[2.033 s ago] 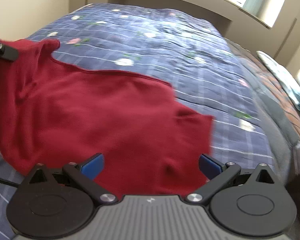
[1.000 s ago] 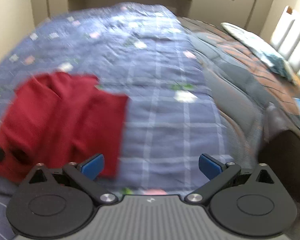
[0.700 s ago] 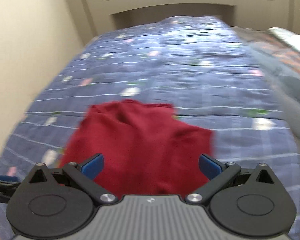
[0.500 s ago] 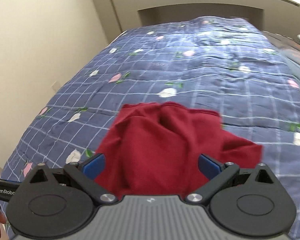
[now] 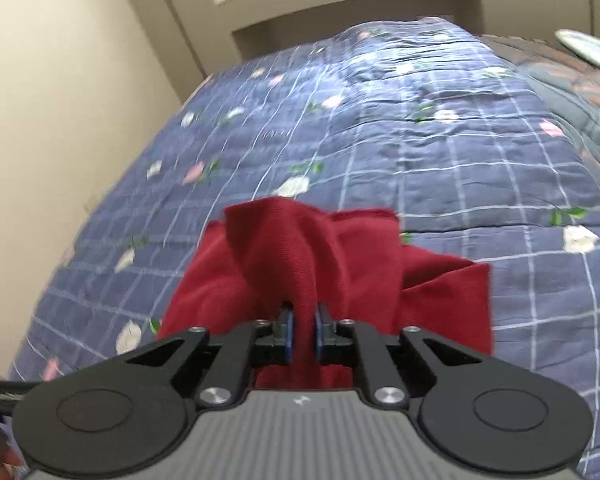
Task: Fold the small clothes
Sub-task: 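Grasp the folded bundle with the right gripper, tuck it, then open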
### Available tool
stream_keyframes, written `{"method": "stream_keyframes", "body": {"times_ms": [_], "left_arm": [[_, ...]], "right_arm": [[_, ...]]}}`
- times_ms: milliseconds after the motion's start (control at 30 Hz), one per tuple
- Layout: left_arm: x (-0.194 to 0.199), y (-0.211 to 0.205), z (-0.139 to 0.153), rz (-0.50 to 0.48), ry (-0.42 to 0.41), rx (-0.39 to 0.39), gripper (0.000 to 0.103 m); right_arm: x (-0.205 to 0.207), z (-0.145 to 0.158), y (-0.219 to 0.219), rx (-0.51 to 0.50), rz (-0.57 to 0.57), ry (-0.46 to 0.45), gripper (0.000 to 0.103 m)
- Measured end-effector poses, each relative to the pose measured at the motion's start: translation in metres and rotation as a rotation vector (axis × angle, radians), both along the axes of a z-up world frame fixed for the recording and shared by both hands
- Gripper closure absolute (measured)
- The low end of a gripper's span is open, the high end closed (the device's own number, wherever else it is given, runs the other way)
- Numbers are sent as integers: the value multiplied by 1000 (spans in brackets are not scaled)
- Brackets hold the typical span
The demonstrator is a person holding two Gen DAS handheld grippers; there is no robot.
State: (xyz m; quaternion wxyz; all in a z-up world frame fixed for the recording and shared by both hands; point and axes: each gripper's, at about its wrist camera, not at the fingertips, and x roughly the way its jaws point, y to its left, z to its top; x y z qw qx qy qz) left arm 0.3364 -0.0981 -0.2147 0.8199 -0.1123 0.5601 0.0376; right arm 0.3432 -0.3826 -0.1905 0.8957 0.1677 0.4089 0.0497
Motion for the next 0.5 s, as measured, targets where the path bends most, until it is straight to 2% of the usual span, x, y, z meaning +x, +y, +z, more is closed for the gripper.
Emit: {"method": "stream_keyframes", "body": {"times_ms": [167,267,367,500], "left_arm": [[9,-10,-2,-25,-5,-6,2],[14,-16,-4,-37,-5,-4,2],[19,-21,-7,-48,-4,-12,2],[25,-28,-12,-63,1,-12,2]], "right_arm": [[-11,1,-38,39,-66,-2,95],[-11,-9,-55,44,-112,22,95],[-12,-23,-71,92,-157,54,95],[-11,-35,-75,89,-150,81,95]]}}
